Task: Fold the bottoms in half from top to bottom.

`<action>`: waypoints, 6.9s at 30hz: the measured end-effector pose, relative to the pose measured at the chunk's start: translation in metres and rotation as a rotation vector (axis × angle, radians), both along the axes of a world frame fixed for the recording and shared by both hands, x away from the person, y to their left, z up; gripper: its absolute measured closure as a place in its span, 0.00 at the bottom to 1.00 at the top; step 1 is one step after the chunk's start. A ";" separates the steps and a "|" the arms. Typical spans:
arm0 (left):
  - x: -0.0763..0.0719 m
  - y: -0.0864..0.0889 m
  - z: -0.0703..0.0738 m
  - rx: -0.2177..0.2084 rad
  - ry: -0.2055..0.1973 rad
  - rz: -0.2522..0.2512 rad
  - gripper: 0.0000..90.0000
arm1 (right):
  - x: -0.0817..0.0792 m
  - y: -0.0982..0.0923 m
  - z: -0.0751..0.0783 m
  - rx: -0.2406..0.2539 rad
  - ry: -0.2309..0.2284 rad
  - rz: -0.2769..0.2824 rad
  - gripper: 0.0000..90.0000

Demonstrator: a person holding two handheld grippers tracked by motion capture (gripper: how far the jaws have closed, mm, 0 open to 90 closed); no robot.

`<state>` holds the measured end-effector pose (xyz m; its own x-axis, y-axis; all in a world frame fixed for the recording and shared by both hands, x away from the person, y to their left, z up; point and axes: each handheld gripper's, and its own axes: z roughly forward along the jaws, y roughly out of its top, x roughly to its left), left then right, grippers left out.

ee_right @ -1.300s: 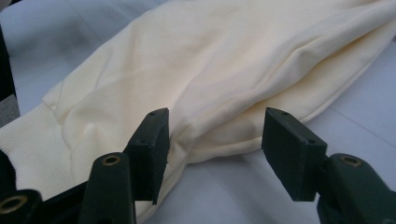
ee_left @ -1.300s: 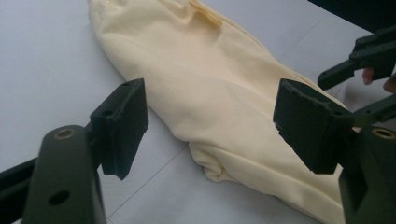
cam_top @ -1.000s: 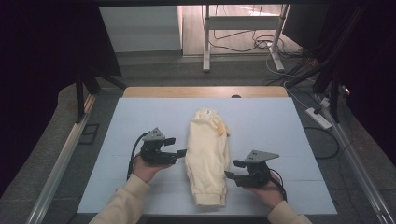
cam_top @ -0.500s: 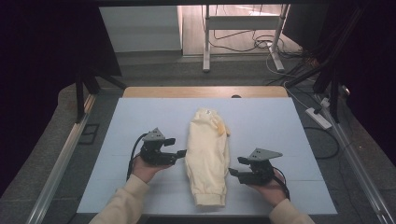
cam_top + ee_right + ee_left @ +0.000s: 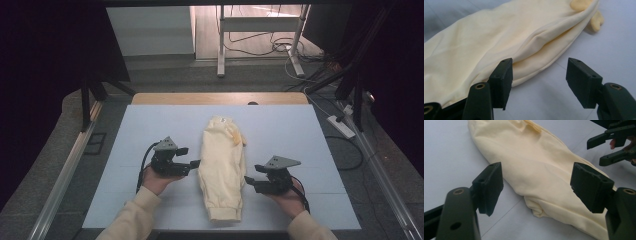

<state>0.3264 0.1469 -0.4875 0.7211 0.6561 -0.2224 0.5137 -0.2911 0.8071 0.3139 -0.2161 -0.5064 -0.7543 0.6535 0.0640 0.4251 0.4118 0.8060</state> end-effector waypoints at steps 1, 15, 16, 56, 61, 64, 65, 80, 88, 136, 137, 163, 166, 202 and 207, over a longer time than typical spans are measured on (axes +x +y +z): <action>0.002 -0.001 -0.001 0.002 0.001 -0.003 0.30 | 0.001 0.000 0.000 0.000 0.001 -0.001 0.43; 0.019 -0.014 -0.002 0.025 0.009 -0.019 0.30 | 0.031 0.007 0.004 0.033 0.012 -0.018 0.43; 0.020 -0.014 -0.002 0.025 0.009 -0.020 0.30 | 0.032 0.008 0.004 0.036 0.011 -0.017 0.43; 0.092 -0.017 -0.008 0.041 0.096 0.051 0.28 | 0.112 0.031 0.010 0.034 0.050 -0.083 0.42; 0.098 -0.020 -0.008 0.046 0.096 0.051 0.28 | 0.119 0.038 0.013 0.041 0.050 -0.091 0.42; 0.101 -0.021 -0.008 0.054 0.097 0.050 0.28 | 0.123 0.046 0.012 0.022 0.043 -0.093 0.41; 0.102 -0.022 -0.009 0.054 0.097 0.052 0.28 | 0.124 0.048 0.012 0.014 0.043 -0.095 0.41; 0.120 -0.029 -0.020 0.092 0.113 0.083 0.32 | 0.157 0.053 -0.004 -0.013 0.089 -0.163 0.41; 0.125 -0.031 -0.027 0.100 0.140 0.086 0.30 | 0.161 0.054 -0.017 -0.043 0.114 -0.160 0.41; 0.126 -0.036 -0.020 0.059 0.095 -0.037 0.91 | 0.154 0.051 0.004 0.064 0.060 -0.009 0.79; 0.126 -0.036 -0.017 0.055 0.089 -0.037 0.92 | 0.154 0.051 0.006 0.069 0.049 -0.008 0.79; 0.123 -0.039 0.008 0.027 0.018 -0.046 0.92 | 0.150 0.043 0.026 0.093 -0.046 -0.010 0.78; 0.121 -0.039 0.008 0.025 0.015 -0.052 0.92 | 0.148 0.041 0.024 0.099 -0.043 -0.009 0.78; 0.082 -0.035 0.006 -0.025 -0.018 -0.086 0.91 | 0.114 0.036 0.024 0.133 -0.058 0.031 0.78; 0.080 -0.034 0.005 -0.029 -0.016 -0.089 0.91 | 0.112 0.036 0.024 0.139 -0.057 0.035 0.78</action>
